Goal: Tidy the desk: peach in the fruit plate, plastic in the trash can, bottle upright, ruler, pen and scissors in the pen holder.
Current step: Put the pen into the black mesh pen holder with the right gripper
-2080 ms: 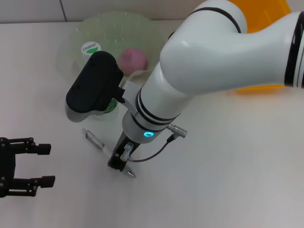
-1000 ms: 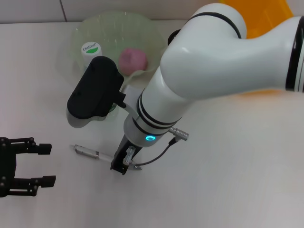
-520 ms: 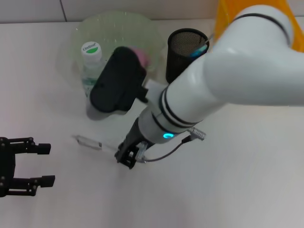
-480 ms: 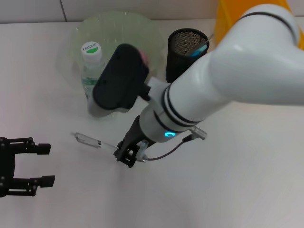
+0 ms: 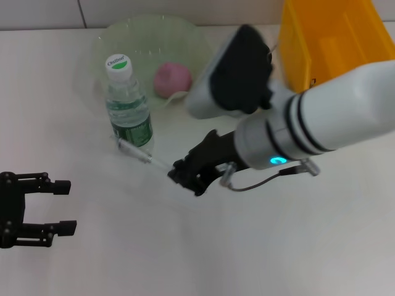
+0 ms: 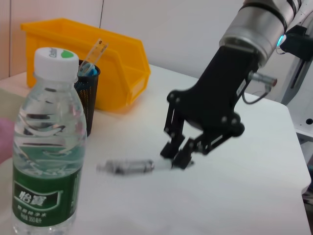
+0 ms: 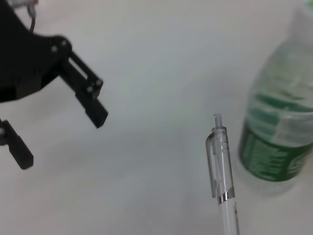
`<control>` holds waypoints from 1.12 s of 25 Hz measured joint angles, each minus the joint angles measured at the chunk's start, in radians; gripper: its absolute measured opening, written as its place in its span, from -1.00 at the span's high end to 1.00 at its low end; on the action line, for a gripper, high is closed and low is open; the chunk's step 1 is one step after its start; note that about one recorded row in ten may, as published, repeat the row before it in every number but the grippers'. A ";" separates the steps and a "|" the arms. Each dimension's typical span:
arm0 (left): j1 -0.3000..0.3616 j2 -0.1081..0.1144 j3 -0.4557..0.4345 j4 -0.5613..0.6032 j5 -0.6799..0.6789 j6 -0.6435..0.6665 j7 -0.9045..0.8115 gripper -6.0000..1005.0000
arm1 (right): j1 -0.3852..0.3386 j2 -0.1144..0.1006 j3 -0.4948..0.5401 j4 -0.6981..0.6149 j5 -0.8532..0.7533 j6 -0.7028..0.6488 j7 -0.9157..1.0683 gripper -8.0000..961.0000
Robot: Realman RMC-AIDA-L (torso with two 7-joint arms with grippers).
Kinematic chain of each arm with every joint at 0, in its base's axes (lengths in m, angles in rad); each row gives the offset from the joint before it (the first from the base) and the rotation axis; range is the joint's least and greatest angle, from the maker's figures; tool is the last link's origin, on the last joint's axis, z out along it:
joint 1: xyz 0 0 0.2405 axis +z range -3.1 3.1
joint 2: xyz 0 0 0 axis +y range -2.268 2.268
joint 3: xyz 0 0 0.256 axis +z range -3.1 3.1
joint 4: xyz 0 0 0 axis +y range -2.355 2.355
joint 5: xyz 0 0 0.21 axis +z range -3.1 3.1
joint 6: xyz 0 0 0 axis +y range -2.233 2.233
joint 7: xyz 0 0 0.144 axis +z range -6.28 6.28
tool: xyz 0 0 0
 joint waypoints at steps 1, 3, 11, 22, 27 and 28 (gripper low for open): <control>-0.002 0.000 0.000 0.000 0.000 0.000 -0.003 -0.54 | -0.032 0.001 0.026 -0.028 0.007 -0.010 -0.028 0.73; -0.006 -0.001 0.000 0.000 0.001 0.000 -0.012 -0.54 | -0.095 0.003 0.078 -0.080 0.039 -0.027 -0.090 0.73; -0.029 -0.007 0.000 -0.003 -0.004 -0.001 -0.036 -0.54 | -0.289 0.000 0.416 -0.122 0.397 -0.165 -0.396 0.74; -0.063 -0.056 0.000 -0.005 -0.005 -0.006 -0.044 -0.54 | -0.248 -0.004 0.753 0.410 0.999 -0.192 -1.038 0.74; -0.069 -0.078 0.000 -0.007 -0.006 -0.024 -0.021 -0.54 | -0.063 -0.006 0.850 0.835 1.222 -0.214 -1.358 0.74; -0.070 -0.082 0.000 -0.007 -0.006 -0.029 -0.019 -0.54 | -0.032 -0.006 0.867 0.894 1.240 -0.212 -1.399 0.74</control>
